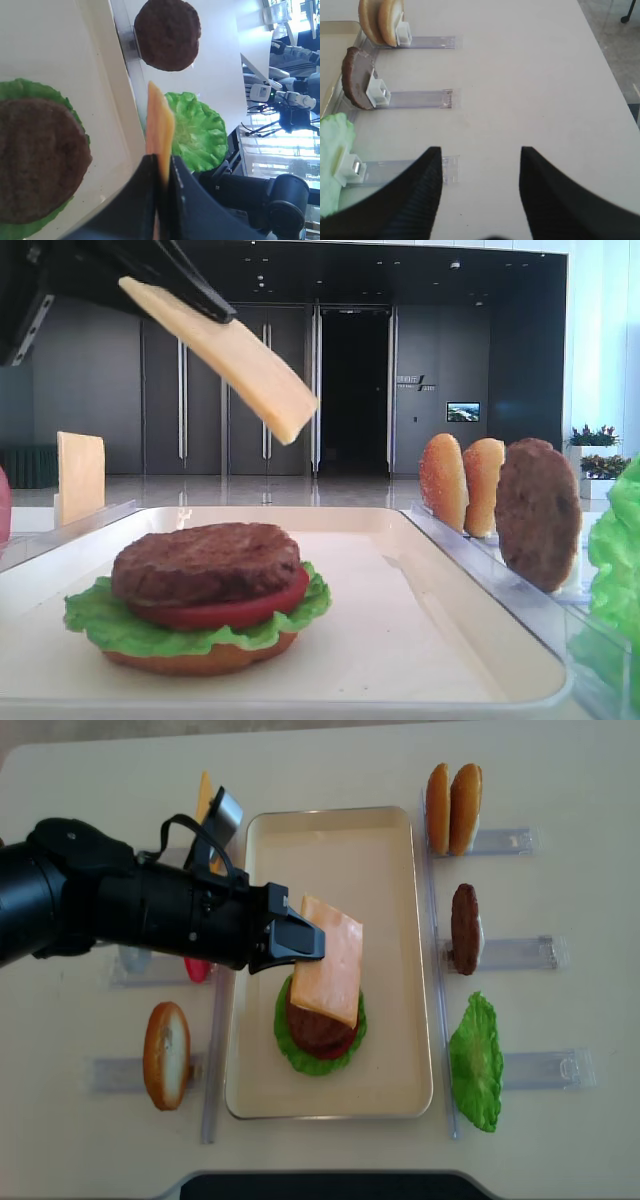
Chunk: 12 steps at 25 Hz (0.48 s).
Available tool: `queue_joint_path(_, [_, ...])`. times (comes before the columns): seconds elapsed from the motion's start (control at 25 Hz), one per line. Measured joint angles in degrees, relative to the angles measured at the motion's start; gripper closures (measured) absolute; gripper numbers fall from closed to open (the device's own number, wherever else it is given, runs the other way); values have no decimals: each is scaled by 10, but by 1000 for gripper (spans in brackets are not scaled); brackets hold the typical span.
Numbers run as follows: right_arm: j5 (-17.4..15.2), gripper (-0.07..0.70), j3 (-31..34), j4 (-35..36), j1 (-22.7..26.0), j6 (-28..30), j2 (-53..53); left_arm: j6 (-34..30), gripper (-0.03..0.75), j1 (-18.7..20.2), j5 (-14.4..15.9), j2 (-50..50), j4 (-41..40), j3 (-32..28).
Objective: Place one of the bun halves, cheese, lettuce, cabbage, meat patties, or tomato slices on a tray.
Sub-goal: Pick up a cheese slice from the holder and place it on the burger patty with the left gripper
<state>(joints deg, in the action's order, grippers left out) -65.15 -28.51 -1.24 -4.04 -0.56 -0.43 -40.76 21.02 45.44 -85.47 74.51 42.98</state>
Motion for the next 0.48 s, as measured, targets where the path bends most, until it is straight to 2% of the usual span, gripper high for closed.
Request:
queue_joint_path(0.16, [0,262,0,0,0,0,0,-30,690,-1,-13,0,12,-25])
queue_joint_path(0.32, [0,262,0,0,0,0,0,-101,690,-5,-17,0,74,-54])
queue_joint_path(0.4, [0,262,0,0,0,0,0,-133,690,-18,-11,0,102,-66])
queue_joint_path(0.48, [0,262,0,0,0,0,0,-157,690,-40,10,-1,121,-76])
